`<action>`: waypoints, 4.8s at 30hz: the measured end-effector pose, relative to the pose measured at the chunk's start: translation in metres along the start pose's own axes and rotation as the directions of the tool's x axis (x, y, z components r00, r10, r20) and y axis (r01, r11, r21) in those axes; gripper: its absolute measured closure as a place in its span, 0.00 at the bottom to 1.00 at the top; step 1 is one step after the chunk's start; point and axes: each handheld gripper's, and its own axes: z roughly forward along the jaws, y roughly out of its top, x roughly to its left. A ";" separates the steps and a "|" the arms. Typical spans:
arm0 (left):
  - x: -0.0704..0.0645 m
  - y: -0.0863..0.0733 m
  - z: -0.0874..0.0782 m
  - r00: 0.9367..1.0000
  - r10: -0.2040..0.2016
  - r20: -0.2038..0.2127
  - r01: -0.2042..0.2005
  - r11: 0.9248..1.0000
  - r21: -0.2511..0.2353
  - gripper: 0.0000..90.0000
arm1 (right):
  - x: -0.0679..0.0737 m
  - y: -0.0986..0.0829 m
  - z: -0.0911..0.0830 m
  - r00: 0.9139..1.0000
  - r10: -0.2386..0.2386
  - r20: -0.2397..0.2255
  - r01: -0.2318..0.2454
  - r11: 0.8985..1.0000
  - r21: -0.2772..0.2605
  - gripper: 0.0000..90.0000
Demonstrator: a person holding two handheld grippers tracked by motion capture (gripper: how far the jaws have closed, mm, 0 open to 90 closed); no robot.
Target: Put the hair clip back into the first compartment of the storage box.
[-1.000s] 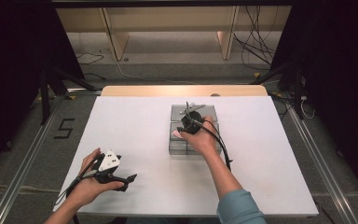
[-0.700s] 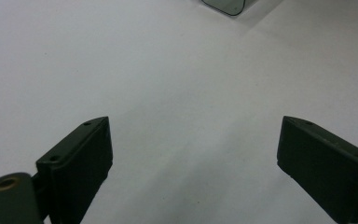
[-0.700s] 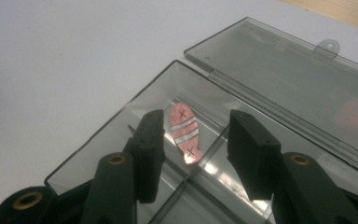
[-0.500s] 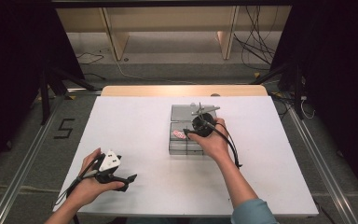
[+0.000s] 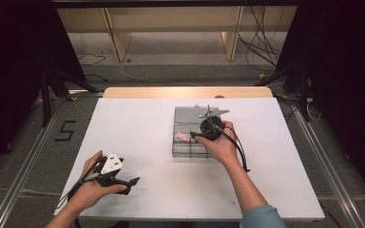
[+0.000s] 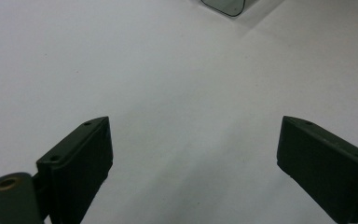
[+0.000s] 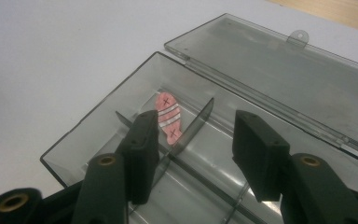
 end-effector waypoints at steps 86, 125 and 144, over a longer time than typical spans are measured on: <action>0.001 0.001 0.000 1.000 -0.008 -0.004 0.008 1.000 0.000 0.11 | -0.059 -0.073 -0.078 0.987 0.142 0.073 -0.138 0.989 -0.052 0.36; 0.002 0.001 -0.001 1.000 -0.011 -0.008 0.011 1.000 -0.003 0.12 | -0.066 -0.123 -0.104 0.993 0.100 0.067 -0.097 0.994 -0.051 0.34; 0.001 0.001 0.000 1.000 -0.012 -0.002 0.012 1.000 -0.002 0.12 | -0.059 -0.161 -0.114 0.993 0.097 0.066 -0.093 0.994 -0.062 0.34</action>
